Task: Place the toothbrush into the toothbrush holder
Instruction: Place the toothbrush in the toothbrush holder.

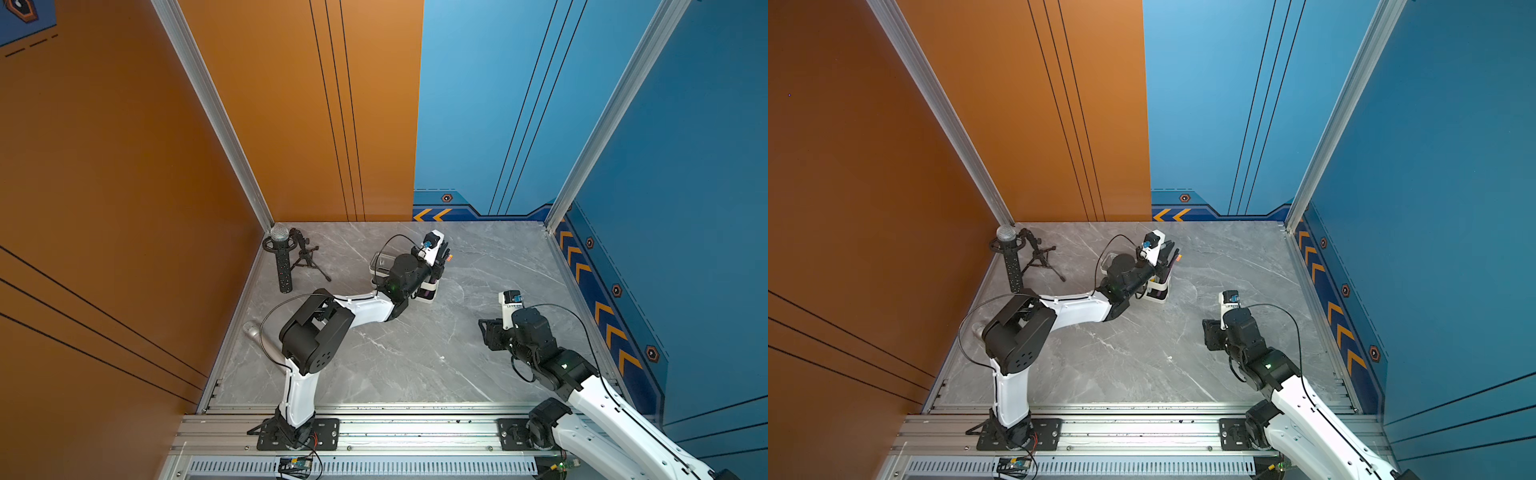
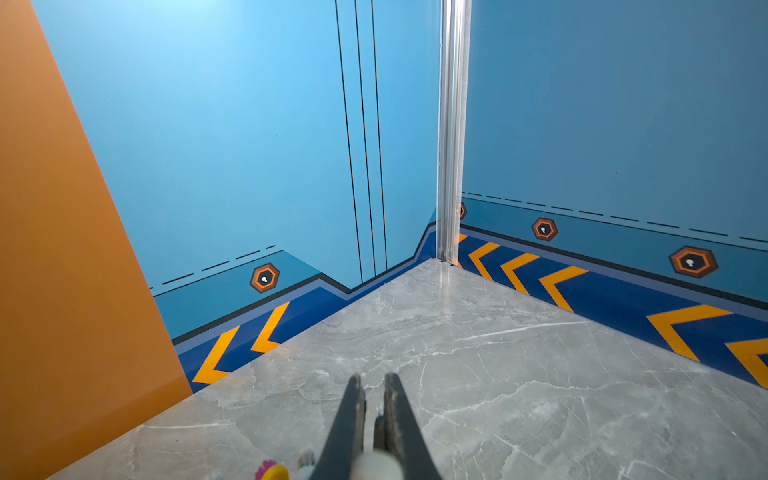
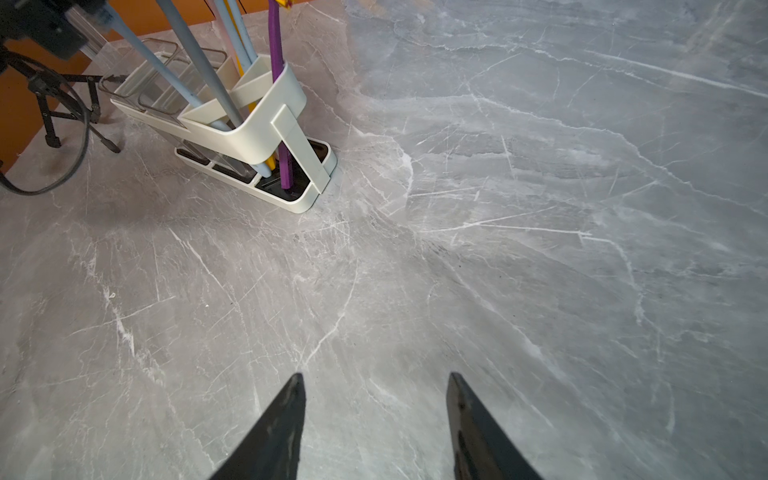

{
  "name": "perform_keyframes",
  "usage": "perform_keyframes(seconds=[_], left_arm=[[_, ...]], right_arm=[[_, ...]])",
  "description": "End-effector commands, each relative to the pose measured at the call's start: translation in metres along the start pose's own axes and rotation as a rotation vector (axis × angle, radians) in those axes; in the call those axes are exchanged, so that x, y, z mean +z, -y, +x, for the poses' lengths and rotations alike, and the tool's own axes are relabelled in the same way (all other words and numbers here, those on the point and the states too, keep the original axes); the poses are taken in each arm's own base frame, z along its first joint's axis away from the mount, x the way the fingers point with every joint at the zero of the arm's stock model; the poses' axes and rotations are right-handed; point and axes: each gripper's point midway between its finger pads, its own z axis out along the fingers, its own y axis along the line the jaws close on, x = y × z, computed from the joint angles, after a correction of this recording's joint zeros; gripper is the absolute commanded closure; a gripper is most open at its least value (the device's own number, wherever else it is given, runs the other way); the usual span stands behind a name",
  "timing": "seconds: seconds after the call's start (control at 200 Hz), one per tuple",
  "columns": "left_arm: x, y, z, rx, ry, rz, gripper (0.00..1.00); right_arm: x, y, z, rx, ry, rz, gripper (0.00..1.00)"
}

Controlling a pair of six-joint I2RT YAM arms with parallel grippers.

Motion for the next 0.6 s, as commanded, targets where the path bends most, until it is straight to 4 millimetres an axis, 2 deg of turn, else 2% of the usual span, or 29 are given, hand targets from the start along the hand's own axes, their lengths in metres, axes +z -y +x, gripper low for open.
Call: perform_keyframes(seconds=[0.0, 0.335, 0.596], left_arm=[[-0.005, -0.007, 0.012, -0.001, 0.014, -0.056, 1.0], [-0.012, -0.006, 0.022, -0.008, 0.062, -0.109, 1.0], [-0.009, -0.001, 0.03, -0.012, 0.064, -0.109, 1.0]], right_arm=[[0.001, 0.002, 0.011, -0.007, -0.033, -0.002, 0.45], [0.002, -0.001, 0.009, 0.002, -0.032, -0.017, 0.45], [0.002, -0.001, 0.008, 0.004, -0.034, -0.019, 0.45]])
